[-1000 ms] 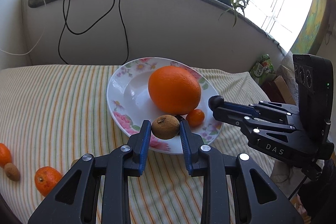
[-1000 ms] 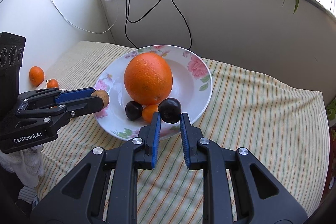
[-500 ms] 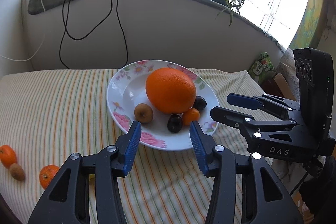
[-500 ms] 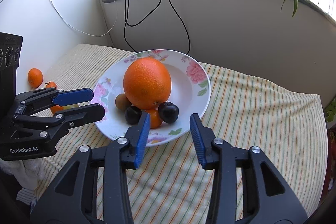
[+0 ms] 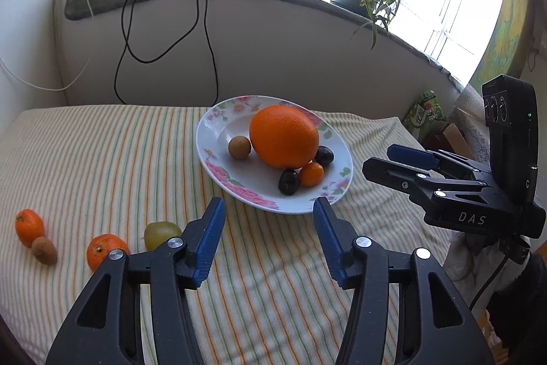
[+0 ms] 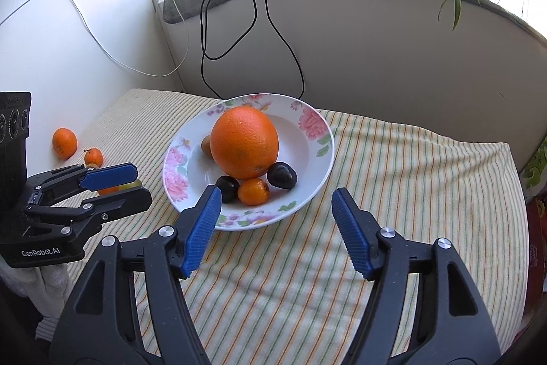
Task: Organize fruits
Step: 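Place the plum and the kiwi on the plate with both grippers and open, then move both grippers toward the large orange lying against the wall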
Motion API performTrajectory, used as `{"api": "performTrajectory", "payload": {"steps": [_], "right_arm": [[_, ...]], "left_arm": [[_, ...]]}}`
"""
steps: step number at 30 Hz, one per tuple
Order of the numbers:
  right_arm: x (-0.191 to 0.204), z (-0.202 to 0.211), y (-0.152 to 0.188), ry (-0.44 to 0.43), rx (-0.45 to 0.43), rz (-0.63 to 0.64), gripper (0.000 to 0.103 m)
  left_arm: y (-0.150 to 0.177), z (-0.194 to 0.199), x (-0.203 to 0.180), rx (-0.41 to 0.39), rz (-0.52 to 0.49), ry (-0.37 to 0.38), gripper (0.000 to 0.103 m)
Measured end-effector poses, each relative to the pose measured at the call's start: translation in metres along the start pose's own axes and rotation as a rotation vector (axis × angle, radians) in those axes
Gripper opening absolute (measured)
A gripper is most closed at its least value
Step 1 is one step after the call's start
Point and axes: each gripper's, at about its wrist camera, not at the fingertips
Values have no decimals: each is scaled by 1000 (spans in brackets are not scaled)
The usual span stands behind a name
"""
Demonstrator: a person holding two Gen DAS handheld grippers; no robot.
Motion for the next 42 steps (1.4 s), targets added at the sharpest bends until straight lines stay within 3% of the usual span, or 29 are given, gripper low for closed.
{"api": "performTrajectory", "payload": {"steps": [18,22,42], "right_arm": [[27,35,10,-42,-38,-7,85],[34,40,13,-47,-41,2,89],[96,27,11,-161,-1,53,90]], "left_arm": [[29,52,15,-29,33,-105,80],[40,63,30,-28,71,-135,80],[95,126,98,-65,196,-301,80]]}}
Point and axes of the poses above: each gripper's, at about its wrist camera, not at the fingertips, and z roughly against the way its jaws point, x to its left, y to its underside, and after that the axes turned 9 degrees about -z, right-handed
